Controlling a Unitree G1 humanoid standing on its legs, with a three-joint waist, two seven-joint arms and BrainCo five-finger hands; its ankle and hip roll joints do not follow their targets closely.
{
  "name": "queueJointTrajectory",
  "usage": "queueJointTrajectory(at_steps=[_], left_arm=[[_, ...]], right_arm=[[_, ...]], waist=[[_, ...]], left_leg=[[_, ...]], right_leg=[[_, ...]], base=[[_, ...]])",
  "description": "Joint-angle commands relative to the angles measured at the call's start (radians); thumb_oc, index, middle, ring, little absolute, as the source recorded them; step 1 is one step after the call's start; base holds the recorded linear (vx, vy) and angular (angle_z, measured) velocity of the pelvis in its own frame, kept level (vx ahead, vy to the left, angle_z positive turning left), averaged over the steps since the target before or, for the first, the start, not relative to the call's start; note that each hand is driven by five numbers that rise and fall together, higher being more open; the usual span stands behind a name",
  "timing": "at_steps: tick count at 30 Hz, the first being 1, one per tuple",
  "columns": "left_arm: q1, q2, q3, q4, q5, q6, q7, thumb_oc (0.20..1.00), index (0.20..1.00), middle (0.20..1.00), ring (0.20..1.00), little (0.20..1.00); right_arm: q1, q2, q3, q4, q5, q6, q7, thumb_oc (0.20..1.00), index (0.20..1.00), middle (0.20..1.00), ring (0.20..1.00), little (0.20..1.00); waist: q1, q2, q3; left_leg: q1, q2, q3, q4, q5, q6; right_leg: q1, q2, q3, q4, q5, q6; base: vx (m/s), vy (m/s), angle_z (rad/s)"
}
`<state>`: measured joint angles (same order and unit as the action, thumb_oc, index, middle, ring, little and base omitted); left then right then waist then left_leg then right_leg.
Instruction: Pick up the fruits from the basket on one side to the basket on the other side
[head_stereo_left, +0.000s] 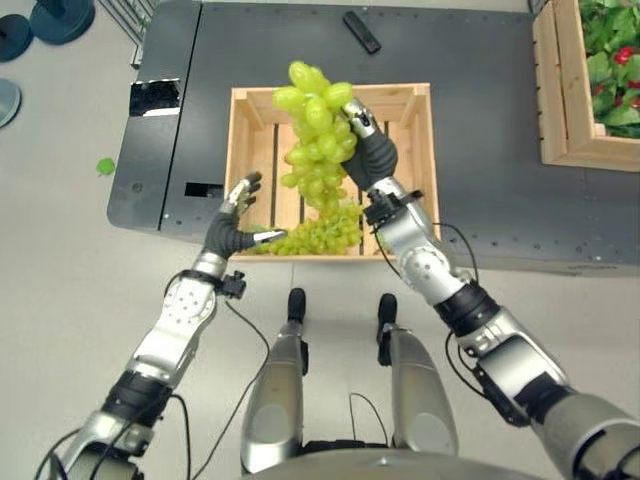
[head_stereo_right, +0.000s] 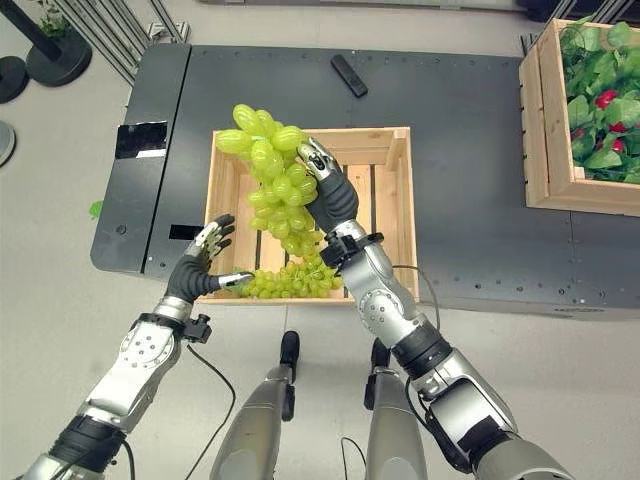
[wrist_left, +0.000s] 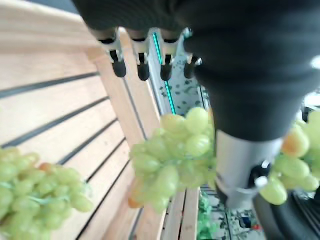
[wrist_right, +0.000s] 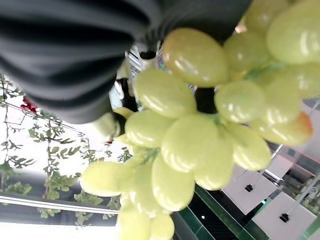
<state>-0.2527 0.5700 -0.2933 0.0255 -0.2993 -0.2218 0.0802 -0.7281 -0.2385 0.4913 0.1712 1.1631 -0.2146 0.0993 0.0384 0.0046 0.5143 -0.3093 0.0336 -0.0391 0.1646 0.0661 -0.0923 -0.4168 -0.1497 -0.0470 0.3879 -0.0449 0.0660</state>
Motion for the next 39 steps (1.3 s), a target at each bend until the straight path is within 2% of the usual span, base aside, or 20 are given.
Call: queueJointTrajectory(at_steps=[1, 11, 23, 24, 25, 26, 39], left_arm=[[-0.018, 0.003, -0.047, -0.048, -0.007, -0.036, -0.011, 1.000, 1.000, 1.000, 1.000, 1.000], [-0.122, -0.063, -0.130, -0.047, 0.079, -0.028, 0.027, 1.000, 1.000, 1.000, 1.000, 1.000], [-0.159, -0.103, -0.177, -0.040, 0.100, -0.027, 0.050, 1.000, 1.000, 1.000, 1.000, 1.000], [-0.158, -0.099, -0.177, -0.044, 0.098, -0.028, 0.047, 0.896, 0.896, 0.896, 0.896, 0.896], [-0.159, -0.095, -0.179, -0.046, 0.097, -0.028, 0.045, 0.347, 0.347, 0.347, 0.347, 0.347], [-0.160, -0.091, -0.181, -0.049, 0.094, -0.028, 0.042, 0.200, 0.200, 0.200, 0.200, 0.200], [-0.152, -0.075, -0.189, -0.040, 0.086, -0.023, 0.028, 0.200, 0.200, 0.200, 0.200, 0.200]], right_arm=[[0.022, 0.071, 0.012, -0.091, 0.031, -0.023, 0.057, 0.200, 0.200, 0.200, 0.200, 0.200], [0.071, 0.074, 0.059, -0.108, 0.048, -0.017, 0.064, 0.200, 0.200, 0.200, 0.200, 0.200], [0.092, 0.072, 0.114, -0.123, 0.047, -0.010, 0.064, 0.200, 0.200, 0.200, 0.200, 0.200], [0.092, 0.070, 0.113, -0.125, 0.049, -0.012, 0.064, 0.200, 0.200, 0.200, 0.200, 0.200], [0.092, 0.068, 0.111, -0.124, 0.050, -0.014, 0.063, 0.200, 0.200, 0.200, 0.200, 0.200], [0.092, 0.067, 0.110, -0.123, 0.050, -0.015, 0.063, 0.200, 0.200, 0.200, 0.200, 0.200], [0.090, 0.069, 0.106, -0.108, 0.058, -0.020, 0.054, 0.200, 0.200, 0.200, 0.200, 0.200]], waist=[[-0.028, -0.063, -0.129], [-0.048, -0.088, -0.142], [-0.059, -0.096, -0.146], [-0.059, -0.097, -0.146], [-0.060, -0.097, -0.146], [-0.060, -0.097, -0.146], [-0.061, -0.098, -0.153]], left_leg=[[0.007, -0.029, -0.020, 0.045, -0.085, 0.035], [-0.005, -0.024, -0.019, 0.053, -0.088, 0.033], [-0.008, -0.022, -0.015, 0.050, -0.089, 0.033], [-0.009, -0.022, -0.015, 0.052, -0.089, 0.033], [-0.010, -0.022, -0.015, 0.053, -0.090, 0.034], [-0.010, -0.021, -0.014, 0.053, -0.090, 0.034], [-0.015, -0.021, -0.014, 0.059, -0.091, 0.034]], right_leg=[[0.031, -0.031, -0.006, -0.104, 0.060, 0.060], [0.025, -0.028, 0.002, -0.104, 0.057, 0.058], [0.023, -0.023, 0.005, -0.112, 0.059, 0.057], [0.022, -0.023, 0.007, -0.112, 0.061, 0.057], [0.021, -0.023, 0.008, -0.112, 0.061, 0.057], [0.021, -0.023, 0.009, -0.113, 0.062, 0.057], [0.020, -0.022, 0.014, -0.113, 0.065, 0.058]], base=[[0.00, 0.000, 0.00], [0.00, -0.001, 0.01], [0.00, 0.000, 0.00], [0.00, 0.000, 0.00], [0.00, 0.000, 0.00], [0.00, 0.000, 0.00], [0.00, 0.000, 0.00]])
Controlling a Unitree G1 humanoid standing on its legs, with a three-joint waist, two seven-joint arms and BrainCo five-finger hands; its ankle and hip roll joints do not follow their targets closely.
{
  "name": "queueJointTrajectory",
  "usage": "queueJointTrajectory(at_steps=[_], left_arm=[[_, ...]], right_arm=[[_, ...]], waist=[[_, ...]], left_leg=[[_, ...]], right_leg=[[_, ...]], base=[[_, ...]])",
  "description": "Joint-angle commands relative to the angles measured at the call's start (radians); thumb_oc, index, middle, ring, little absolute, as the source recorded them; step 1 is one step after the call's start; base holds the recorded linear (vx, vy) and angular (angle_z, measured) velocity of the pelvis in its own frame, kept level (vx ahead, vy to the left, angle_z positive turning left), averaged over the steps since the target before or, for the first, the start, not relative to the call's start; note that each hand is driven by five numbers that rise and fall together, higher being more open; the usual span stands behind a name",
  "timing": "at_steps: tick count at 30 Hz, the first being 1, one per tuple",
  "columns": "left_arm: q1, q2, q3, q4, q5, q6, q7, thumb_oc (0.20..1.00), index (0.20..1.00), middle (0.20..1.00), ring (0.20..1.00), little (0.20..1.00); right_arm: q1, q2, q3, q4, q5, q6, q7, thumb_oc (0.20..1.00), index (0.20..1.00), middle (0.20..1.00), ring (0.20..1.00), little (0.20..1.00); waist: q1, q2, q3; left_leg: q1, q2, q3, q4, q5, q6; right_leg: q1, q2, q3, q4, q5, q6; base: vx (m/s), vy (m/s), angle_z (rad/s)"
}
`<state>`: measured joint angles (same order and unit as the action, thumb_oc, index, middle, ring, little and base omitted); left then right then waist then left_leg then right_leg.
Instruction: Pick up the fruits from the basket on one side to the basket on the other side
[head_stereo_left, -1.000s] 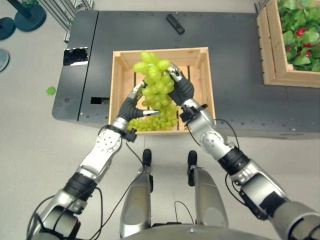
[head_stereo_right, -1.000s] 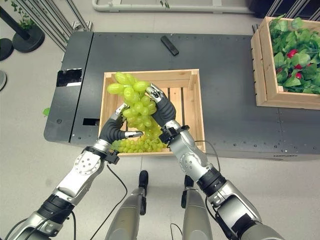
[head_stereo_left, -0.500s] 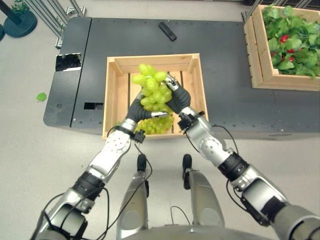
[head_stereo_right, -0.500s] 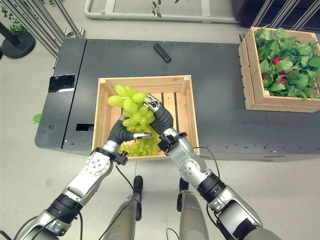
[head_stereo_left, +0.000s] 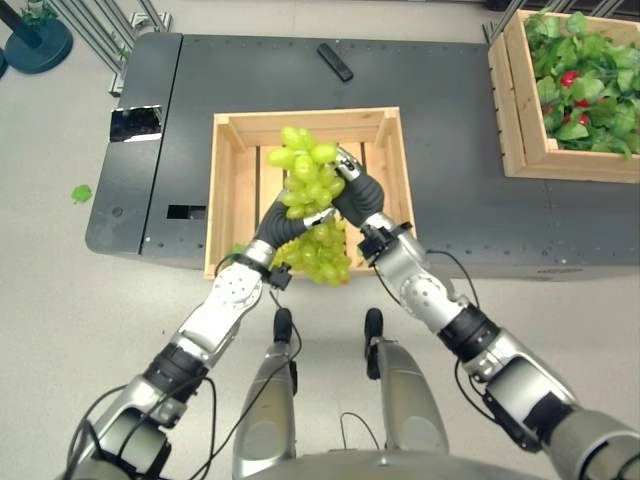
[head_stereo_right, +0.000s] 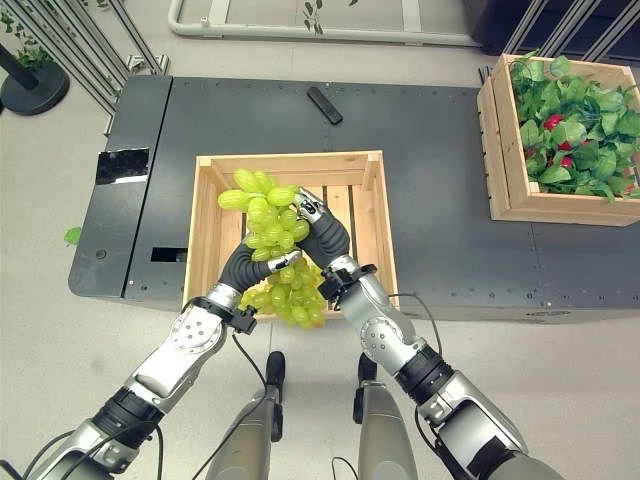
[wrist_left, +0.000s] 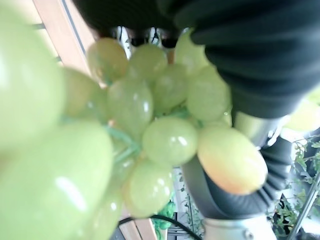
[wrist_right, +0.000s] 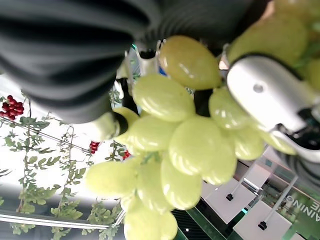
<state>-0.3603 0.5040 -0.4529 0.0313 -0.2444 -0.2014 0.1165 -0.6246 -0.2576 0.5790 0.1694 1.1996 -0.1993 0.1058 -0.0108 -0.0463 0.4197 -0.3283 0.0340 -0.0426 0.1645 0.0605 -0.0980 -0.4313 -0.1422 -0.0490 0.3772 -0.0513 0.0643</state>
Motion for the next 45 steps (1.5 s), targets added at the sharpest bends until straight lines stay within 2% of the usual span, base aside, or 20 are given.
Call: queueJointTrajectory(at_steps=[1, 8, 9, 10, 16, 22, 25, 28, 30, 31, 32, 33, 34, 36, 39, 45], left_arm=[[-0.045, -0.010, -0.030, -0.045, 0.030, -0.043, -0.009, 0.200, 0.200, 0.200, 0.200, 0.200], [-0.043, -0.015, -0.030, -0.045, 0.017, -0.042, -0.012, 0.200, 0.200, 0.200, 0.200, 0.200], [-0.041, -0.016, -0.028, -0.047, 0.014, -0.043, -0.014, 0.200, 0.200, 0.200, 0.200, 0.200], [-0.038, -0.016, -0.026, -0.048, 0.012, -0.044, -0.016, 0.200, 0.200, 0.200, 0.200, 0.200], [-0.019, -0.017, -0.011, -0.051, -0.017, -0.047, -0.022, 0.200, 0.200, 0.200, 0.200, 0.200], [0.034, 0.013, 0.035, -0.071, -0.058, -0.055, -0.049, 0.200, 0.200, 0.200, 0.200, 0.200], [0.100, 0.050, 0.087, -0.089, -0.101, -0.063, -0.076, 0.200, 0.200, 0.200, 0.200, 0.200], [0.155, 0.073, 0.139, -0.095, -0.117, -0.070, -0.094, 0.200, 0.200, 0.200, 0.200, 0.200], [0.174, 0.077, 0.153, -0.100, -0.128, -0.075, -0.099, 0.200, 0.200, 0.200, 0.200, 0.200], [0.208, 0.085, 0.190, -0.093, -0.144, -0.081, -0.112, 0.200, 0.200, 0.200, 0.200, 0.200], [0.208, 0.085, 0.189, -0.093, -0.144, -0.081, -0.112, 0.200, 0.200, 0.200, 0.200, 0.200], [0.239, 0.088, 0.224, -0.093, -0.157, -0.088, -0.123, 0.200, 0.200, 0.200, 0.200, 0.200], [0.239, 0.088, 0.224, -0.093, -0.157, -0.088, -0.123, 0.200, 0.200, 0.200, 0.200, 0.200], [0.282, 0.078, 0.269, -0.073, -0.191, -0.091, -0.138, 0.200, 0.200, 0.200, 0.200, 0.200], [0.319, 0.071, 0.315, -0.058, -0.211, -0.088, -0.153, 0.200, 0.200, 0.200, 0.200, 0.200], [0.373, 0.040, 0.381, -0.054, -0.224, -0.083, -0.163, 0.200, 0.200, 0.200, 0.200, 0.200]], right_arm=[[-0.013, 0.089, 0.018, -0.105, 0.023, -0.034, 0.048, 0.200, 0.200, 0.200, 0.200, 0.200], [-0.013, 0.087, 0.018, -0.104, 0.021, -0.034, 0.045, 0.200, 0.200, 0.200, 0.200, 0.200], [-0.013, 0.086, 0.018, -0.104, 0.020, -0.033, 0.046, 0.288, 0.288, 0.288, 0.288, 0.288], [-0.012, 0.083, 0.018, -0.106, 0.019, -0.030, 0.048, 1.000, 1.000, 1.000, 1.000, 1.000], [-0.016, 0.064, 0.006, -0.105, 0.002, -0.032, 0.043, 1.000, 1.000, 1.000, 1.000, 1.000], [-0.022, -0.041, -0.051, -0.139, -0.039, -0.021, 0.043, 1.000, 1.000, 1.000, 1.000, 1.000], [-0.002, -0.179, -0.124, -0.178, -0.084, -0.020, 0.053, 1.000, 1.000, 1.000, 1.000, 1.000], [0.057, -0.283, -0.198, -0.197, -0.120, -0.023, 0.055, 1.000, 1.000, 1.000, 1.000, 1.000], [0.081, -0.311, -0.229, -0.200, -0.128, -0.026, 0.057, 1.000, 1.000, 1.000, 1.000, 1.000], [0.135, -0.386, -0.306, -0.197, -0.147, -0.026, 0.065, 1.000, 1.000, 1.000, 1.000, 1.000], [0.137, -0.386, -0.307, -0.197, -0.147, -0.026, 0.066, 1.000, 1.000, 1.000, 1.000, 1.000], [0.197, -0.419, -0.380, -0.185, -0.139, -0.037, 0.072, 1.000, 1.000, 1.000, 1.000, 1.000], [0.197, -0.419, -0.380, -0.185, -0.139, -0.037, 0.072, 1.000, 1.000, 1.000, 1.000, 1.000], [0.296, -0.425, -0.481, -0.164, -0.137, -0.045, 0.080, 1.000, 1.000, 1.000, 1.000, 1.000], [0.362, -0.427, -0.555, -0.149, -0.158, -0.038, 0.082, 1.000, 1.000, 1.000, 1.000, 1.000], [0.447, -0.409, -0.646, -0.153, -0.184, -0.036, 0.081, 1.000, 1.000, 1.000, 1.000, 1.000]], waist=[[-0.012, -0.047, -0.060], [-0.013, -0.048, -0.066], [-0.012, -0.048, -0.067], [-0.012, -0.048, -0.068], [-0.009, -0.047, -0.072], [-0.009, -0.052, -0.082], [-0.007, -0.057, -0.092], [-0.009, -0.057, -0.102], [-0.010, -0.057, -0.105], [-0.014, -0.056, -0.112], [-0.013, -0.056, -0.112], [-0.015, -0.054, -0.119], [-0.015, -0.054, -0.119], [-0.019, -0.051, -0.130], [-0.023, -0.044, -0.141], [-0.031, -0.029, -0.160]], left_leg=[[0.004, -0.021, -0.010, 0.057, -0.085, 0.040], [0.009, -0.023, -0.012, 0.054, -0.085, 0.040], [0.009, -0.023, -0.012, 0.054, -0.085, 0.040], [0.010, -0.024, -0.014, 0.054, -0.085, 0.040], [0.010, -0.025, -0.014, 0.054, -0.085, 0.040], [0.024, -0.025, -0.015, 0.050, -0.086, 0.039], [0.036, -0.027, -0.018, 0.046, -0.086, 0.037], [0.044, -0.027, -0.023, 0.042, -0.085, 0.034], [0.048, -0.026, -0.025, 0.040, -0.084, 0.034], [0.055, -0.027, -0.029, 0.033, -0.082, 0.032], [0.055, -0.027, -0.029, 0.032, -0.082, 0.032], [0.062, -0.026, -0.033, 0.028, -0.081, 0.031], [0.062, -0.026, -0.033, 0.028, -0.081, 0.031], [0.073, -0.027, -0.036, 0.021, -0.080, 0.029], [0.088, -0.027, -0.039, 0.011, -0.077, 0.027], [0.108, -0.027, -0.042, -0.006, -0.072, 0.026]], right_leg=[[0.035, -0.030, 0.016, -0.104, 0.071, 0.059], [0.039, -0.028, 0.016, -0.105, 0.072, 0.058], [0.040, -0.028, 0.016, -0.106, 0.071, 0.058], [0.039, -0.028, 0.016, -0.105, 0.071, 0.057], [0.039, -0.029, 0.015, -0.103, 0.071, 0.058], [0.051, -0.028, 0.013, -0.104, 0.069, 0.060], [0.068, -0.028, 0.009, -0.110, 0.067, 0.064], [0.079, -0.030, 0.001, -0.111, 0.065, 0.067], [0.083, -0.030, -0.001, -0.113, 0.064, 0.069], [0.092, -0.030, -0.009, -0.115, 0.062, 0.070], [0.093, -0.030, -0.009, -0.115, 0.062, 0.070], [0.099, -0.031, -0.015, -0.114, 0.060, 0.071], [0.099, -0.031, -0.015, -0.114, 0.060, 0.071], [0.113, -0.030, -0.021, -0.118, 0.058, 0.072], [0.127, -0.029, -0.027, -0.122, 0.053, 0.071], [0.145, -0.026, -0.037, -0.122, 0.046, 0.070]], base=[[0.00, 0.000, 0.00], [0.00, 0.000, 0.00], [0.00, 0.000, 0.00], [0.00, 0.000, 0.00], [0.00, 0.000, 0.00], [0.00, 0.000, 0.00], [0.00, 0.000, 0.00], [0.00, 0.000, 0.00], [0.00, 0.000, 0.00], [0.01, -0.008, 0.03], [0.02, -0.016, 0.08], [0.01, -0.008, 0.10], [0.02, -0.012, 0.12], [0.01, -0.007, 0.04], [0.01, -0.004, 0.04], [0.01, -0.004, -0.02]])
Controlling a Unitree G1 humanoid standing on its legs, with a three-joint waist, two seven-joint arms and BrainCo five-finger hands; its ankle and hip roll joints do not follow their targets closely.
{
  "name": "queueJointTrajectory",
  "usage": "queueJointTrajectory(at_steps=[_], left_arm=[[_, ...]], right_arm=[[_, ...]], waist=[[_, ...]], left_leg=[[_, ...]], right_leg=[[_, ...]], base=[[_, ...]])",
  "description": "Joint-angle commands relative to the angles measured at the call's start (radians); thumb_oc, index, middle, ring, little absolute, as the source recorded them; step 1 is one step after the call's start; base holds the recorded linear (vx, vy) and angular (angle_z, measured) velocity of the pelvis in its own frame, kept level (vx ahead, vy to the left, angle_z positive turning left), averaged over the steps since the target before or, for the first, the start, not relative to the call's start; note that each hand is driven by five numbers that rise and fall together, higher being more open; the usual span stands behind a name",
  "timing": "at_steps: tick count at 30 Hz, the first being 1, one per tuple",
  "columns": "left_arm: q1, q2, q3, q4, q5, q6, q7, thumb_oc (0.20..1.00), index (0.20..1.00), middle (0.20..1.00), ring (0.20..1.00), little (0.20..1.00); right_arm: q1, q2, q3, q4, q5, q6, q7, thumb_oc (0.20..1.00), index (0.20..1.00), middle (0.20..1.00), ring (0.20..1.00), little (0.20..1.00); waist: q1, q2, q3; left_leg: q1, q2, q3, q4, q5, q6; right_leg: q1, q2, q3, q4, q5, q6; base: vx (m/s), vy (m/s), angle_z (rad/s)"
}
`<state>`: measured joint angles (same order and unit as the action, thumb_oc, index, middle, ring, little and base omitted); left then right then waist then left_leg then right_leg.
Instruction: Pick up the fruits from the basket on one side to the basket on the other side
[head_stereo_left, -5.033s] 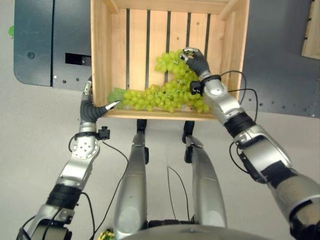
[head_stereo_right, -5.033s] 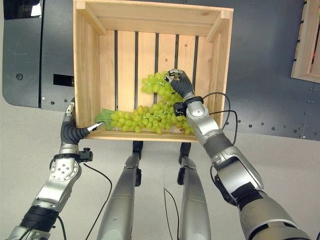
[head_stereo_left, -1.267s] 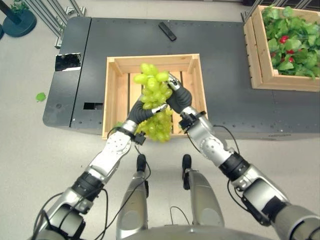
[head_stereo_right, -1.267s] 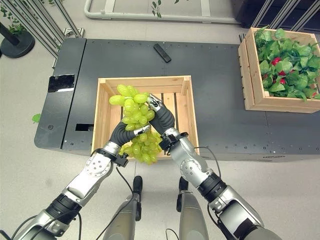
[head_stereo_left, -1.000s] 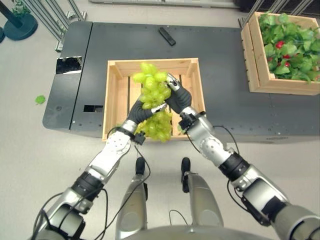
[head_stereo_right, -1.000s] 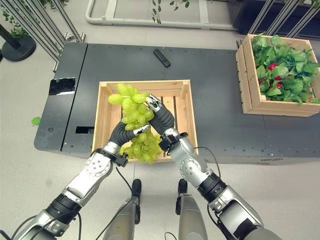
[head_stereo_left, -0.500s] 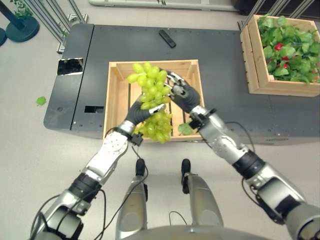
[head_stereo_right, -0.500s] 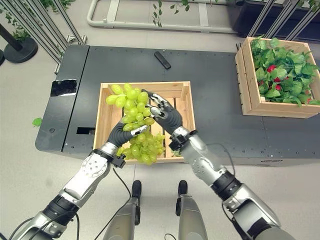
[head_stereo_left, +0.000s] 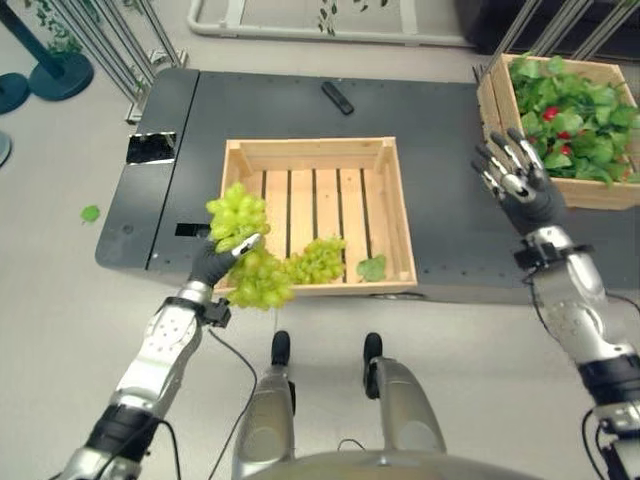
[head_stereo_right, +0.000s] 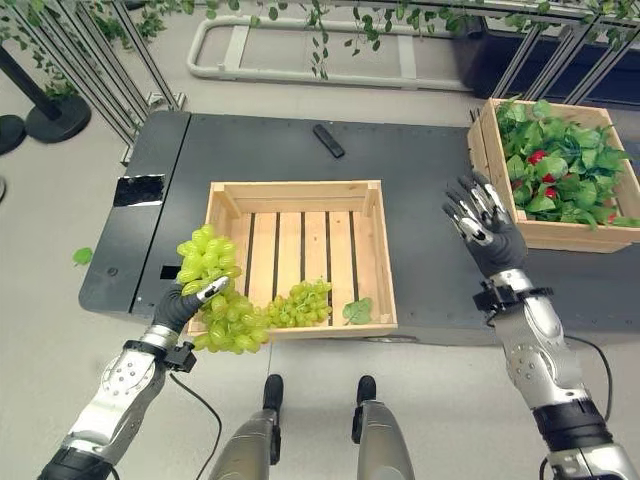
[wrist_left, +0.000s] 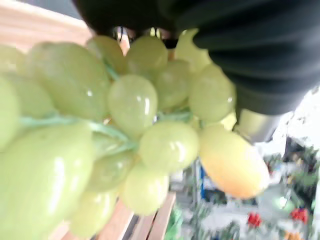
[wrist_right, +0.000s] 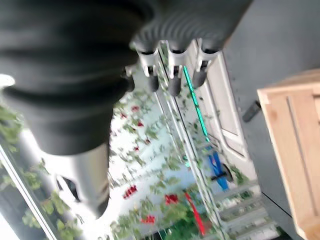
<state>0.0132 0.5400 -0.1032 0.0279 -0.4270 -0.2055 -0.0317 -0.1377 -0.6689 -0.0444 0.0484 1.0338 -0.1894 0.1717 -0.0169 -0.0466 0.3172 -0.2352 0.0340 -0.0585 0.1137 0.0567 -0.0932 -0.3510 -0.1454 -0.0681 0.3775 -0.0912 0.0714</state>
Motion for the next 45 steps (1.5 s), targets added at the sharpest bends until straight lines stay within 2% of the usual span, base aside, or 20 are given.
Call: queueJointTrajectory(at_steps=[1, 10, 12, 14, 19, 21, 23, 29, 30, 33, 36, 38, 39, 40, 41, 42, 43, 44, 45], left_arm=[[0.004, -0.001, 0.041, -0.047, -0.040, -0.079, -0.014, 0.200, 0.200, 0.200, 0.200, 0.200], [0.052, -0.028, 0.090, -0.030, -0.030, -0.077, -0.012, 0.200, 0.200, 0.200, 0.200, 0.200], [0.062, -0.029, 0.109, -0.026, -0.031, -0.082, -0.008, 0.200, 0.200, 0.200, 0.200, 0.200], [0.066, -0.028, 0.119, -0.033, -0.024, -0.086, -0.006, 0.200, 0.200, 0.200, 0.200, 0.200], [0.048, -0.033, 0.112, -0.023, -0.010, -0.092, 0.003, 0.200, 0.200, 0.200, 0.200, 0.200], [0.025, -0.036, 0.101, -0.020, -0.004, -0.097, 0.003, 0.200, 0.200, 0.200, 0.200, 0.200], [0.019, -0.044, 0.099, -0.015, 0.003, -0.098, 0.010, 0.200, 0.200, 0.200, 0.200, 0.200], [0.017, -0.051, 0.102, -0.015, 0.017, -0.096, 0.020, 0.200, 0.200, 0.200, 0.200, 0.200], [0.011, -0.042, 0.105, -0.020, 0.015, -0.101, 0.014, 0.200, 0.200, 0.200, 0.200, 0.200], [0.002, -0.025, 0.107, -0.029, 0.027, -0.107, 0.023, 0.200, 0.200, 0.200, 0.200, 0.200], [-0.012, -0.012, 0.094, -0.029, 0.042, -0.107, 0.023, 0.200, 0.200, 0.200, 0.200, 0.200], [-0.011, 0.010, 0.106, -0.028, 0.064, -0.119, 0.036, 0.200, 0.200, 0.200, 0.200, 0.200], [-0.002, 0.017, 0.123, -0.026, 0.064, -0.124, 0.043, 0.200, 0.200, 0.200, 0.200, 0.200], [-0.002, 0.017, 0.123, -0.026, 0.064, -0.124, 0.043, 0.200, 0.200, 0.200, 0.200, 0.200], [-0.005, 0.039, 0.132, -0.014, 0.070, -0.123, 0.058, 0.200, 0.200, 0.200, 0.200, 0.200], [0.001, 0.042, 0.143, -0.012, 0.071, -0.120, 0.060, 0.200, 0.200, 0.200, 0.200, 0.200], [0.014, 0.043, 0.155, -0.009, 0.073, -0.118, 0.060, 0.200, 0.200, 0.200, 0.200, 0.200], [0.015, 0.043, 0.155, -0.010, 0.073, -0.118, 0.060, 0.200, 0.200, 0.200, 0.200, 0.200], [0.040, 0.049, 0.178, -0.006, 0.083, -0.119, 0.051, 0.200, 0.200, 0.200, 0.200, 0.200]], right_arm=[[-0.032, 0.007, -0.030, -0.028, -0.021, -0.047, 0.014, 1.000, 1.000, 1.000, 1.000, 1.000], [0.030, 0.047, -0.092, -0.026, -0.058, -0.047, 0.008, 1.000, 1.000, 1.000, 1.000, 1.000], [0.045, 0.046, -0.100, -0.031, -0.128, -0.053, -0.008, 1.000, 1.000, 1.000, 1.000, 1.000], [0.058, 0.046, -0.120, -0.038, -0.183, -0.068, -0.028, 1.000, 1.000, 1.000, 1.000, 1.000], [0.073, 0.085, -0.137, -0.032, -0.209, -0.094, -0.056, 1.000, 1.000, 1.000, 1.000, 1.000], [0.086, 0.099, -0.153, -0.034, -0.246, -0.107, -0.080, 1.000, 1.000, 1.000, 1.000, 1.000], [0.080, 0.112, -0.147, -0.028, -0.262, -0.110, -0.092, 1.000, 1.000, 1.000, 1.000, 1.000], [0.080, 0.130, -0.138, -0.011, -0.288, -0.110, -0.105, 1.000, 1.000, 1.000, 1.000, 1.000], [0.070, 0.125, -0.130, -0.011, -0.292, -0.106, -0.105, 1.000, 1.000, 1.000, 1.000, 1.000], [0.023, 0.122, -0.096, 0.006, -0.293, -0.104, -0.112, 1.000, 1.000, 1.000, 1.000, 1.000], [0.025, 0.122, -0.097, -0.001, -0.302, -0.103, -0.117, 1.000, 1.000, 1.000, 1.000, 1.000], [-0.021, 0.143, -0.054, 0.003, -0.324, -0.097, -0.122, 1.000, 1.000, 1.000, 1.000, 1.000], [-0.046, 0.157, -0.028, 0.007, -0.335, -0.099, -0.130, 1.000, 1.000, 1.000, 1.000, 1.000], [-0.046, 0.157, -0.028, 0.007, -0.335, -0.099, -0.130, 1.000, 1.000, 1.000, 1.000, 1.000], [-0.068, 0.183, 0.005, 0.009, -0.329, -0.097, -0.134, 1.000, 1.000, 1.000, 1.000, 1.000], [-0.061, 0.194, 0.008, 0.002, -0.331, -0.088, -0.130, 1.000, 1.000, 1.000, 1.000, 1.000], [-0.053, 0.197, 0.013, 0.004, -0.334, -0.088, -0.125, 1.000, 1.000, 1.000, 1.000, 1.000], [-0.052, 0.198, 0.013, 0.003, -0.334, -0.088, -0.125, 1.000, 1.000, 1.000, 1.000, 1.000], [-0.026, 0.198, 0.012, 0.006, -0.340, -0.082, -0.110, 1.000, 1.000, 1.000, 1.000, 1.000]], waist=[[-0.026, -0.027, -0.061], [-0.025, -0.010, -0.092], [-0.020, -0.001, -0.097], [-0.017, 0.005, -0.093], [-0.016, 0.016, -0.091], [-0.024, 0.026, -0.089], [-0.026, 0.030, -0.089], [-0.031, 0.013, -0.087], [-0.038, 0.002, -0.076], [-0.025, -0.017, -0.051], [-0.036, -0.017, -0.039], [-0.052, -0.025, -0.027], [-0.042, -0.024, -0.030], [-0.040, -0.024, -0.030], [-0.026, -0.007, -0.031], [-0.014, -0.002, -0.043], [0.006, 0.008, -0.061], [0.005, 0.007, -0.062], [0.029, 0.015, -0.093]], left_leg=[[0.018, -0.027, -0.025, 0.042, -0.067, 0.021], [0.051, -0.026, -0.039, 0.009, -0.059, 0.027], [0.064, -0.025, -0.054, -0.027, -0.044, 0.035], [0.067, -0.025, -0.066, -0.050, -0.030, 0.034], [0.046, -0.024, -0.100, -0.079, 0.006, 0.017], [0.020, -0.011, -0.083, -0.077, 0.023, 0.008], [0.019, -0.010, -0.079, -0.065, 0.015, 0.010], [0.009, -0.028, -0.052, 0.036, -0.037, 0.016], [-0.003, -0.031, -0.025, 0.108, -0.075, 0.015], [0.004, -0.057, -0.073, 0.204, -0.153, 0.032], [0.021, -0.070, -0.051, 0.200, -0.176, 0.054], [0.017, -0.082, 0.025, 0.174, -0.179, 0.074], [0.011, -0.065, 0.064, 0.155, -0.166, 0.077], [0.012, -0.065, 0.066, 0.155, -0.167, 0.077], [0.002, -0.031, 0.094, 0.119, -0.119, 0.089], [-0.007, -0.018, 0.110, 0.094, -0.091, 0.093], [-0.010, -0.002, 0.123, 0.067, -0.073, 0.098], [-0.010, -0.003, 0.123, 0.062, -0.068, 0.098], [-0.009, 0.012, 0.141, 0.033, -0.045, 0.102]], right_leg=[[0.068, -0.022, -0.020, -0.123, 0.085, 0.062], [0.095, -0.018, -0.036, -0.124, 0.072, 0.060], [0.086, -0.017, -0.047, -0.098, 0.061, 0.058], [0.084, -0.020, -0.063, -0.088, 0.050, 0.053], [0.078, -0.029, -0.117, -0.087, 0.035, 0.042], [0.077, -0.039, -0.155, -0.092, 0.029, 0.037], [0.080, -0.040, -0.158, -0.098, 0.034, 0.039], [0.102, -0.055, -0.140, -0.106, 0.044, 0.047], [0.100, -0.058, -0.119, -0.107, 0.049, 0.049], [0.084, -0.035, -0.041, -0.092, 0.066, 0.050], [0.087, -0.038, -0.018, -0.087, 0.087, 0.065], [0.043, -0.059, 0.043, -0.167, 0.214, 0.129], [0.024, -0.071, 0.051, -0.209, 0.251, 0.147], [0.023, -0.070, 0.053, -0.210, 0.252, 0.147], [0.019, -0.052, 0.047, -0.163, 0.216, 0.143], [0.037, -0.056, 0.026, -0.121, 0.182, 0.129], [0.086, -0.059, -0.008, -0.078, 0.131, 0.113], [0.084, -0.059, -0.008, -0.078, 0.133, 0.112], [0.181, -0.052, -0.024, 0.030, 0.066, 0.092]], base=[[0.00, 0.000, 0.00], [0.00, -0.003, 0.02], [-0.01, 0.010, 0.05], [-0.02, -0.009, 0.14], [-0.04, -0.037, 0.36], [-0.03, -0.029, 0.59], [0.03, 0.007, 0.54], [0.01, 0.011, 0.04], [-0.02, 0.066, -0.05], [-0.02, 0.121, -0.50], [-0.05, 0.179, -0.68], [-0.23, 0.260, -0.35], [-0.14, 0.140, -1.01], [-0.24, 0.179, -2.09], [-0.29, 0.191, -1.62], [-0.38, 0.238, -1.14], [-0.22, 0.108, -0.21], [-0.23, 0.061, -0.49], [-0.14, 0.013, -0.67]])
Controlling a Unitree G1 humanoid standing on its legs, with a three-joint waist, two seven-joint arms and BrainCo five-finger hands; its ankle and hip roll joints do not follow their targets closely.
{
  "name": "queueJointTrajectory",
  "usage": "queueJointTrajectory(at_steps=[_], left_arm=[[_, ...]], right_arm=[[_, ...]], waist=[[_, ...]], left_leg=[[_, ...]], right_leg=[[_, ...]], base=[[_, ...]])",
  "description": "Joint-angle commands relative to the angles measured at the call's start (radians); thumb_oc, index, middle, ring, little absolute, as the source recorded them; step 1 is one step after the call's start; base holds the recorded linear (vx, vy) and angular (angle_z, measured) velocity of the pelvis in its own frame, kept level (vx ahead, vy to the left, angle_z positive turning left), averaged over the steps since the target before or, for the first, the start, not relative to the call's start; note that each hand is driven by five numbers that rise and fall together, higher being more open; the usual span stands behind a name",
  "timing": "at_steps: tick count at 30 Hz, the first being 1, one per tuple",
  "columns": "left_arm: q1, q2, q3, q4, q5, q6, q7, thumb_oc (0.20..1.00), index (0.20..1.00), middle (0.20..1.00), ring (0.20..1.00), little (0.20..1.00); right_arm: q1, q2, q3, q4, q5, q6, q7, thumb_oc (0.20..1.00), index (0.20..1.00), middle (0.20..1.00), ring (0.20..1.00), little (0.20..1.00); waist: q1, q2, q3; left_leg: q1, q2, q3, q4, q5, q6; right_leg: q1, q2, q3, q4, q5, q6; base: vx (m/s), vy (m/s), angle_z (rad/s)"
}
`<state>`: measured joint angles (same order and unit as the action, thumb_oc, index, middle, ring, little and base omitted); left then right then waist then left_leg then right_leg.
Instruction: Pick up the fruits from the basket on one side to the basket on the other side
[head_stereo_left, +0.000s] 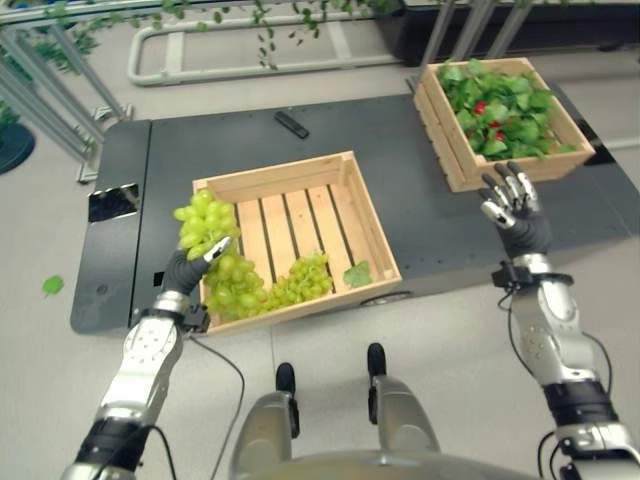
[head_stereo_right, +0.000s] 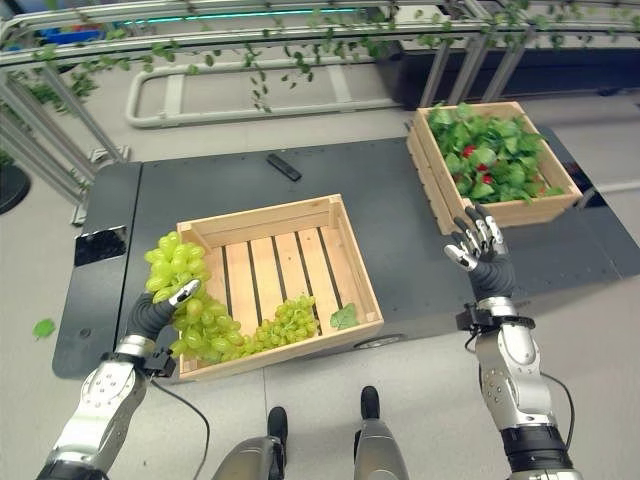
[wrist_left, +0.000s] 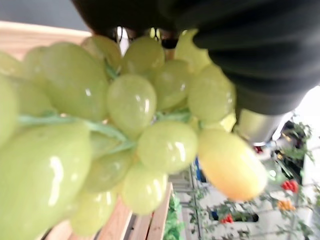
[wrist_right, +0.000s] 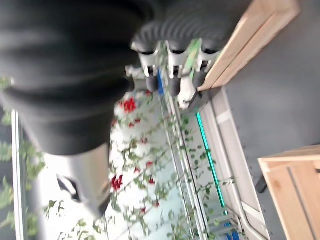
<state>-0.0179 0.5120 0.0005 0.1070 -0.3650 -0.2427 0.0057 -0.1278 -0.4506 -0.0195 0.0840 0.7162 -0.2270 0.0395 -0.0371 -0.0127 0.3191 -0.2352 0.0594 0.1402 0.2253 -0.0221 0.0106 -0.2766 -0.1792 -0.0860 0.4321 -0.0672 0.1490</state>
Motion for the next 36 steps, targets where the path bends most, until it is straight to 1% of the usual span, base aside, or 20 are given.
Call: queueJointTrajectory(at_steps=[1, 3, 4, 7, 8, 10, 11, 13, 17, 19, 20, 22, 23, 24, 26, 27, 28, 29, 32, 36], left_arm=[[0.072, 0.077, 0.074, -0.085, 0.021, -0.082, 0.013, 0.200, 0.200, 0.200, 0.200, 0.200], [0.078, 0.082, 0.094, -0.066, 0.040, -0.081, 0.022, 0.200, 0.200, 0.200, 0.200, 0.200], [0.088, 0.079, 0.103, -0.066, 0.049, -0.087, 0.026, 0.200, 0.200, 0.200, 0.200, 0.200], [0.098, 0.073, 0.111, -0.072, 0.048, -0.087, 0.027, 0.200, 0.200, 0.200, 0.200, 0.200], [0.101, 0.054, 0.116, -0.065, 0.047, -0.085, 0.038, 0.200, 0.200, 0.200, 0.200, 0.200], [0.114, 0.029, 0.115, -0.055, 0.035, -0.084, 0.034, 0.200, 0.200, 0.200, 0.200, 0.200], [0.129, 0.009, 0.099, -0.052, 0.045, -0.083, 0.020, 0.200, 0.200, 0.200, 0.200, 0.200], [0.133, -0.003, 0.086, -0.042, 0.052, -0.082, 0.016, 0.200, 0.200, 0.200, 0.200, 0.200], [0.135, -0.024, 0.055, -0.017, 0.062, -0.079, -0.005, 0.200, 0.200, 0.200, 0.200, 0.200], [0.163, -0.025, 0.053, -0.032, 0.057, -0.079, -0.033, 0.200, 0.200, 0.200, 0.200, 0.200], [0.164, -0.025, 0.053, -0.033, 0.057, -0.079, -0.034, 0.200, 0.200, 0.200, 0.200, 0.200], [0.182, -0.031, 0.065, -0.048, 0.058, -0.076, -0.048, 0.200, 0.200, 0.200, 0.200, 0.200], [0.183, -0.033, 0.068, -0.053, 0.056, -0.074, -0.054, 0.200, 0.200, 0.200, 0.200, 0.200], [0.183, -0.033, 0.068, -0.053, 0.056, -0.074, -0.054, 0.200, 0.200, 0.200, 0.200, 0.200], [0.173, -0.029, 0.065, -0.062, 0.063, -0.068, -0.062, 0.200, 0.200, 0.200, 0.200, 0.200], [0.165, -0.029, 0.057, -0.059, 0.064, -0.067, -0.066, 0.200, 0.200, 0.200, 0.200, 0.200], [0.164, -0.029, 0.057, -0.058, 0.064, -0.067, -0.066, 0.200, 0.200, 0.200, 0.200, 0.200], [0.155, -0.024, 0.047, -0.050, 0.071, -0.069, -0.074, 0.200, 0.200, 0.200, 0.200, 0.200], [0.155, 0.003, 0.045, -0.062, 0.093, -0.074, -0.068, 0.200, 0.200, 0.200, 0.200, 0.200], [0.160, 0.010, 0.052, -0.062, 0.090, -0.074, -0.065, 0.200, 0.200, 0.200, 0.200, 0.200]], right_arm=[[-0.035, -0.020, -0.013, -0.030, -0.023, -0.044, 0.022, 1.000, 1.000, 1.000, 1.000, 1.000], [0.003, -0.014, -0.021, -0.034, -0.042, -0.038, 0.025, 1.000, 1.000, 1.000, 1.000, 1.000], [0.020, -0.015, -0.023, -0.037, -0.041, -0.032, 0.036, 1.000, 1.000, 1.000, 1.000, 1.000], [0.029, -0.027, -0.024, -0.046, -0.043, -0.029, 0.043, 1.000, 1.000, 1.000, 1.000, 1.000], [0.042, -0.045, -0.020, -0.067, -0.049, -0.026, 0.051, 1.000, 1.000, 1.000, 1.000, 1.000], [0.071, -0.068, -0.025, -0.083, -0.058, -0.026, 0.063, 1.000, 1.000, 1.000, 1.000, 1.000], [0.108, -0.087, -0.048, -0.102, -0.054, -0.031, 0.076, 1.000, 1.000, 1.000, 1.000, 1.000], [0.124, -0.094, -0.053, -0.096, -0.050, -0.033, 0.084, 1.000, 1.000, 1.000, 1.000, 1.000], [0.170, -0.107, -0.090, -0.088, -0.064, -0.042, 0.076, 1.000, 1.000, 1.000, 1.000, 1.000], [0.200, -0.090, -0.108, -0.080, -0.059, -0.040, 0.085, 1.000, 1.000, 1.000, 1.000, 1.000], [0.200, -0.090, -0.108, -0.080, -0.059, -0.040, 0.085, 1.000, 1.000, 1.000, 1.000, 1.000], [0.221, -0.064, -0.122, -0.061, -0.039, -0.038, 0.099, 1.000, 1.000, 1.000, 1.000, 1.000], [0.231, -0.059, -0.131, -0.060, -0.041, -0.038, 0.100, 1.000, 1.000, 1.000, 1.000, 1.000], [0.231, -0.059, -0.131, -0.060, -0.041, -0.038, 0.100, 1.000, 1.000, 1.000, 1.000, 1.000], [0.255, -0.048, -0.156, -0.051, -0.048, -0.041, 0.088, 1.000, 1.000, 1.000, 1.000, 1.000], [0.273, -0.043, -0.171, -0.053, -0.045, -0.047, 0.083, 1.000, 1.000, 1.000, 1.000, 1.000], [0.274, -0.043, -0.172, -0.054, -0.045, -0.047, 0.083, 1.000, 1.000, 1.000, 1.000, 1.000], [0.284, -0.037, -0.184, -0.051, -0.049, -0.050, 0.085, 1.000, 1.000, 1.000, 1.000, 1.000], [0.279, -0.029, -0.176, -0.032, -0.073, -0.056, 0.072, 1.000, 1.000, 1.000, 1.000, 1.000], [0.277, -0.020, -0.155, -0.026, -0.091, -0.050, 0.072, 1.000, 1.000, 1.000, 1.000, 1.000]], waist=[[0.050, -0.019, -0.096], [0.075, -0.041, -0.118], [0.091, -0.045, -0.133], [0.093, -0.039, -0.130], [0.098, -0.021, -0.115], [0.102, 0.004, -0.099], [0.095, 0.021, -0.079], [0.090, 0.030, -0.070], [0.073, 0.024, -0.065], [0.059, -0.013, -0.072], [0.058, -0.011, -0.074], [0.039, -0.051, -0.102], [0.030, -0.051, -0.114], [0.029, -0.051, -0.115], [-0.005, -0.042, -0.142], [-0.032, -0.027, -0.150], [-0.032, -0.029, -0.151], [-0.050, -0.014, -0.166], [-0.049, -0.022, -0.170], [-0.038, -0.041, -0.172]], left_leg=[[-0.009, -0.012, -0.057, -0.081, 0.037, -0.002], [-0.048, -0.002, -0.044, -0.037, 0.046, -0.018], [-0.083, 0.016, -0.037, -0.026, 0.070, -0.035], [-0.103, 0.029, -0.041, -0.015, 0.087, -0.045], [-0.111, 0.068, -0.044, -0.043, 0.151, -0.074], [-0.109, 0.106, -0.068, -0.092, 0.214, -0.100], [-0.107, 0.116, -0.106, -0.139, 0.239, -0.122], [-0.105, 0.119, -0.105, -0.174, 0.241, -0.130], [-0.112, 0.115, -0.077, -0.200, 0.225, -0.132], [-0.080, 0.073, -0.123, -0.049, 0.170, -0.122], [-0.084, 0.074, -0.125, -0.047, 0.171, -0.122], [-0.037, 0.028, -0.144, 0.161, 0.027, -0.092], [-0.012, 0.031, -0.137, 0.177, 0.013, -0.086], [-0.013, 0.031, -0.138, 0.176, 0.013, -0.086], [0.074, 0.060, -0.089, 0.135, -0.016, -0.083], [0.125, 0.093, -0.035, 0.055, -0.025, -0.084], [0.126, 0.091, -0.034, 0.047, -0.018, -0.084], [0.153, 0.106, 0.006, -0.058, -0.009, -0.100], [0.163, 0.097, -0.013, -0.100, 0.001, -0.107], [0.167, 0.074, -0.022, -0.094, -0.016, -0.095]], right_leg=[[0.105, -0.017, -0.005, -0.026, 0.045, 0.014], [0.231, -0.016, -0.009, -0.074, 0.004, 0.008], [0.282, -0.001, -0.034, -0.197, -0.083, -0.003], [0.276, 0.010, -0.036, -0.202, -0.108, -0.009], [0.263, 0.044, -0.045, -0.196, -0.139, -0.036], [0.245, 0.087, -0.049, -0.179, -0.160, -0.057], [0.238, 0.123, -0.056, -0.178, -0.158, -0.074], [0.232, 0.135, -0.070, -0.180, -0.154, -0.075], [0.243, 0.140, -0.105, -0.209, -0.134, -0.082], [0.237, 0.125, -0.120, -0.275, -0.074, -0.082], [0.236, 0.127, -0.121, -0.277, -0.071, -0.082], [0.233, 0.098, -0.120, -0.321, -0.037, -0.091], [0.234, 0.097, -0.129, -0.326, -0.034, -0.091], [0.234, 0.097, -0.129, -0.326, -0.034, -0.091], [0.223, 0.095, -0.160, -0.319, -0.032, -0.089], [0.224, 0.098, -0.185, -0.314, -0.034, -0.085], [0.222, 0.097, -0.186, -0.316, -0.030, -0.085], [0.213, 0.095, -0.214, -0.317, -0.021, -0.075], [0.201, 0.079, -0.223, -0.318, 0.001, -0.063], [0.209, 0.059, -0.219, -0.328, 0.021, -0.055]], base=[[-0.25, -0.067, -0.59], [-0.27, -0.205, -0.37], [-0.21, -0.174, -0.32], [-0.21, -0.162, -0.54], [-0.32, -0.292, -0.30], [-0.39, -0.398, -0.01], [-0.26, -0.295, -0.14], [-0.19, -0.217, 0.24], [-0.20, -0.199, 0.50], [-0.30, -0.159, 0.35], [-0.21, -0.097, 0.14], [-0.23, -0.093, 0.11], [-0.13, -0.039, 0.08], [-0.08, 0.024, 0.28], [-0.07, 0.060, 0.61], [-0.04, 0.059, 0.74], [-0.05, 0.129, 0.72], [-0.07, 0.126, 0.59], [-0.02, 0.132, 0.57], [0.04, 0.092, 0.17]])
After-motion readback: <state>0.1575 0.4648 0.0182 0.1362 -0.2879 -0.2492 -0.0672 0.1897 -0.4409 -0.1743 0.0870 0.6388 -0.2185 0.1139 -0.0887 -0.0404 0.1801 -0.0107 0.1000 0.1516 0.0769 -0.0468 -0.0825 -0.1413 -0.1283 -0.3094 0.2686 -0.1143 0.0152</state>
